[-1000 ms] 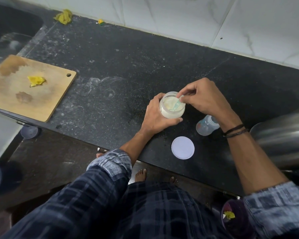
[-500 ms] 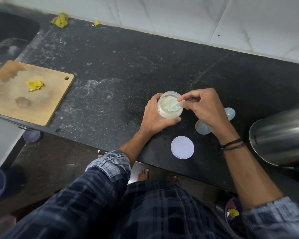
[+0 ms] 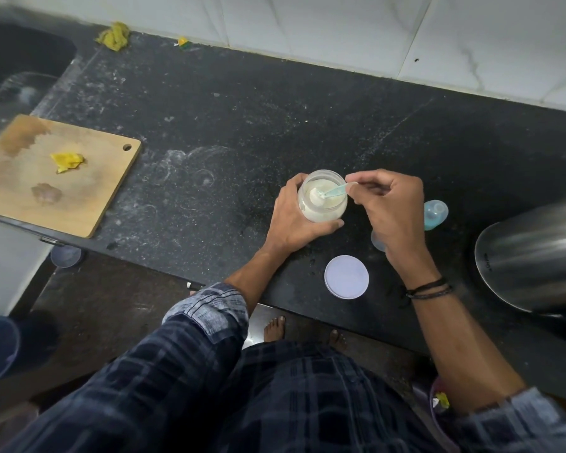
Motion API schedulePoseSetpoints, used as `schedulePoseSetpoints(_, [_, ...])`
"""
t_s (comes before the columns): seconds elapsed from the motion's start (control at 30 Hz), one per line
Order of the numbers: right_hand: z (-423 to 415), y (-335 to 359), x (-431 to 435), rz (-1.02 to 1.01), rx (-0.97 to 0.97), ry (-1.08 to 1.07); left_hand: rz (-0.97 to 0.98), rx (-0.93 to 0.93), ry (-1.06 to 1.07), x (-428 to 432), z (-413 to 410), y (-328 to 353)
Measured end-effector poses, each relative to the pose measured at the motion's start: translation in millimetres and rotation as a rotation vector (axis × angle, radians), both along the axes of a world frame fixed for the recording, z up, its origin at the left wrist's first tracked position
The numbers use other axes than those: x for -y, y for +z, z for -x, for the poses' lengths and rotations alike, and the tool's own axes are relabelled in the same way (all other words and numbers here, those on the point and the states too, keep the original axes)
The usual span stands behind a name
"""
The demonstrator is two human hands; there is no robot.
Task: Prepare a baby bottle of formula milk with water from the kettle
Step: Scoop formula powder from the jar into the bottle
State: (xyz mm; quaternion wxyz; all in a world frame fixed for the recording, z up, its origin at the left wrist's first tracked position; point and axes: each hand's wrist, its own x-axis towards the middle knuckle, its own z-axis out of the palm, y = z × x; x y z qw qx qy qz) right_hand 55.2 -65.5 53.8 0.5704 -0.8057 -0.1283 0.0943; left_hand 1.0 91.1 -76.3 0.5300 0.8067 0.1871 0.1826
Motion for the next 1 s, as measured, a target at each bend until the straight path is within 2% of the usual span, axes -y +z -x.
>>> schedulePoseSetpoints(0.4, [21,-13,14,0.016,0.048,-0.11,-0.058,0.036,0.002,0,1,0])
schedulePoseSetpoints(0.57, [26,-14,16,0.115,0.155,-0.029,-0.063,0.045,0.003,1,2,2])
schedulePoseSetpoints(0.67, [28,-14,14,0.089,0.2,-0.037,-0.068,0.053,0.008,1,2,3])
schedulePoseSetpoints(0.87, [28,-15,14,0.059,0.211,-0.08,-0.061,0.058,0.005,1,2,1])
schedulePoseSetpoints(1.0, [25,-16,13,0.064,0.104,-0.086,-0.054,0.056,-0.001,1,1,0])
